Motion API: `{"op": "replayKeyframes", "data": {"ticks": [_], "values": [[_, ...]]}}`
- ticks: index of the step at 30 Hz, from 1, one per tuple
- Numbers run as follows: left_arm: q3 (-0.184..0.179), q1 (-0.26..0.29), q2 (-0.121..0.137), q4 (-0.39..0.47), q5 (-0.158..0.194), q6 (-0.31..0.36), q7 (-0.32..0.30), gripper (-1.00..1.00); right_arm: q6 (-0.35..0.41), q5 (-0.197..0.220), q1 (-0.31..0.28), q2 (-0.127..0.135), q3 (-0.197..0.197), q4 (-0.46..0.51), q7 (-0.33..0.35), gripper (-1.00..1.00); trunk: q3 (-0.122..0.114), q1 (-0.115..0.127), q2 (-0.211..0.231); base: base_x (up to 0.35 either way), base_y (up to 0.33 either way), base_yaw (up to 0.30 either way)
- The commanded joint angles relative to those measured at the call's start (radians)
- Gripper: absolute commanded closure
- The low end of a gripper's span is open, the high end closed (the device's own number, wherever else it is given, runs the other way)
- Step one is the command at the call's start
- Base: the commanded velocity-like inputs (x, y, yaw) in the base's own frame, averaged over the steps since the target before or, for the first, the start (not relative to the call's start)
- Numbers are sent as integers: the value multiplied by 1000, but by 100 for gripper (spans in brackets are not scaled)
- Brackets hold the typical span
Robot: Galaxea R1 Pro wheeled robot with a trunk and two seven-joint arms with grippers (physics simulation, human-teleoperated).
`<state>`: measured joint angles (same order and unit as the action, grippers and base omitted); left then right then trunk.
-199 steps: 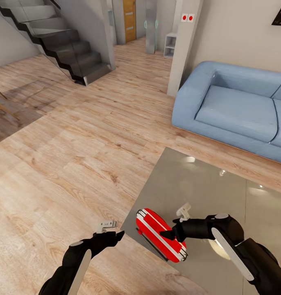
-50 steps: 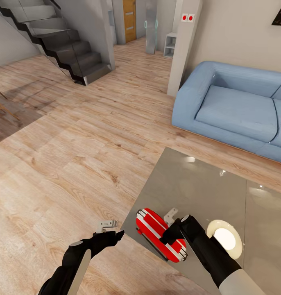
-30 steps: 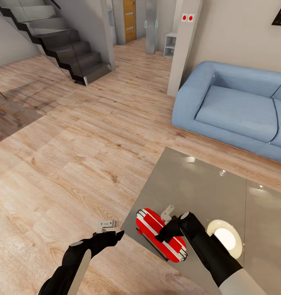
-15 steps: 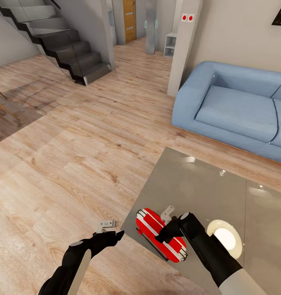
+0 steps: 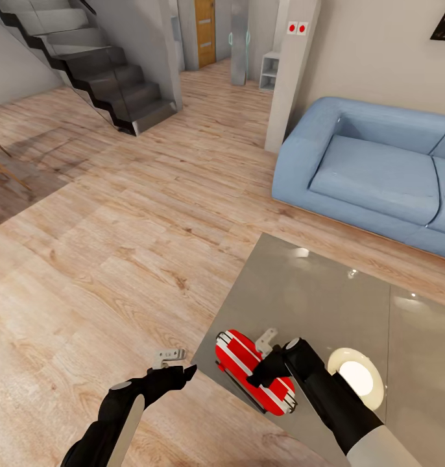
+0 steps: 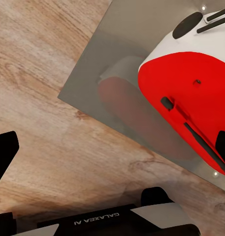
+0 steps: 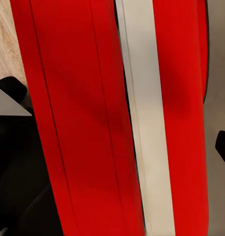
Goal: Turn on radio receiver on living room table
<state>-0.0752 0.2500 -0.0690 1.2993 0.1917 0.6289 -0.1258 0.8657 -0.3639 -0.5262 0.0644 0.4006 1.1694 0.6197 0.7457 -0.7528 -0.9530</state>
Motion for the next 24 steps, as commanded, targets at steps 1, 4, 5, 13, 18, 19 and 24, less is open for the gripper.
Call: {"op": "replayKeyframes", "data": {"ticks": [1, 4, 5, 13, 18, 19, 24], "values": [[0, 0, 0, 0, 0, 0, 0, -100, 0, 0, 0, 0, 0, 0, 0, -100, 0, 0, 0, 0, 0, 0], [0, 0, 0, 0, 0, 0, 0, -100, 0, 0, 0, 0, 0, 0, 0, -100, 0, 0, 0, 0, 0, 0], [0, 0, 0, 0, 0, 0, 0, -100, 0, 0, 0, 0, 0, 0, 0, -100, 0, 0, 0, 0, 0, 0], [0, 0, 0, 0, 0, 0, 0, -100, -1, -1, 0, 0, 0, -1, 0, -100, 0, 0, 0, 0, 0, 0], [0, 0, 0, 0, 0, 0, 0, -100, -1, 0, 0, 0, 0, -2, 0, 100, 0, 0, 0, 0, 0, 0], [0, 0, 0, 0, 0, 0, 0, -100, -1, 0, 0, 0, 0, -2, 0, 100, 0, 0, 0, 0, 0, 0], [0, 0, 0, 0, 0, 0, 0, -100, -1, 0, 0, 0, 0, -2, 0, 100, 0, 0, 0, 0, 0, 0]]}}
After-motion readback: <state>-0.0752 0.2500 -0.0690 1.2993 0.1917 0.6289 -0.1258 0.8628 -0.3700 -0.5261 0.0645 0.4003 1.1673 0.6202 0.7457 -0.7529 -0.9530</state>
